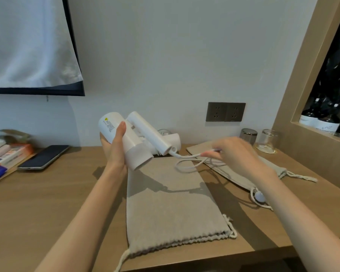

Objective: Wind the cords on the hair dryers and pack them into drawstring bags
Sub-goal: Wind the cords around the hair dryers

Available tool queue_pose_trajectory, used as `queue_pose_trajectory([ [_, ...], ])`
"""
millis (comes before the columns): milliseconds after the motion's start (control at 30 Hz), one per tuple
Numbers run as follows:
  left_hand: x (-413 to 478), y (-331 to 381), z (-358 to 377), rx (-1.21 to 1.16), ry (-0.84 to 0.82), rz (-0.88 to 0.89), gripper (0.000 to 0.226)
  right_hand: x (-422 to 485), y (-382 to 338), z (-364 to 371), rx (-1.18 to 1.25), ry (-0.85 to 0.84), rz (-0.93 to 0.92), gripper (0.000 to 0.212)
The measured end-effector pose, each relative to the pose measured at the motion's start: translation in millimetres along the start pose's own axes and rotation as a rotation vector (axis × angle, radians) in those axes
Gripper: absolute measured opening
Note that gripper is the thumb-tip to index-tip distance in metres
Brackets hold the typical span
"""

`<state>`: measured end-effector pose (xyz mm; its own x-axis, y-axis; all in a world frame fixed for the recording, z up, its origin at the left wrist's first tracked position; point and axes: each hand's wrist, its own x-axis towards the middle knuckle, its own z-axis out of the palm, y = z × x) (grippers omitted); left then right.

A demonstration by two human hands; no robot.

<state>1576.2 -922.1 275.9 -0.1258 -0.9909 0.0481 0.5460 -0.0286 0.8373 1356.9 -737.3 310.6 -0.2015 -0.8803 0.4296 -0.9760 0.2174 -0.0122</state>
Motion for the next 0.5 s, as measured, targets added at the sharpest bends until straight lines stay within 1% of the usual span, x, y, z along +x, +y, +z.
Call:
queue_pose_trajectory([
  [67,7,2,-10,0.054,0.007,-0.014,0.065,-2,16,-10,-0.114,0.084,0.055,0.056],
  [133,13,-3,-16,0.091,-0.022,-0.07,0.063,-3,25,-16,-0.127,0.174,0.066,0.058],
  [167,14,-7,-18,0.116,-0.045,-0.094,0.063,-3,27,-15,-0.132,0.186,0.066,0.06],
  [233,12,-18,-18,0.197,-0.107,-0.128,0.067,-3,24,-8,-0.131,0.132,0.061,0.057],
  [267,10,-25,-17,0.238,-0.14,-0.133,0.067,-4,21,-3,-0.121,0.099,0.046,0.052],
  [333,5,-37,-15,0.316,-0.194,-0.107,0.062,-8,15,3,-0.086,0.073,0.014,0.036],
  [400,1,-47,-13,0.401,-0.232,-0.06,0.061,-11,11,7,-0.08,0.068,-0.029,0.024],
  [467,-1,-54,-11,0.481,-0.265,-0.035,0.066,-12,7,14,-0.099,0.058,-0.054,0.019],
  [500,-1,-58,-11,0.527,-0.27,-0.029,0.065,-11,5,17,-0.103,0.058,-0.057,0.019],
])
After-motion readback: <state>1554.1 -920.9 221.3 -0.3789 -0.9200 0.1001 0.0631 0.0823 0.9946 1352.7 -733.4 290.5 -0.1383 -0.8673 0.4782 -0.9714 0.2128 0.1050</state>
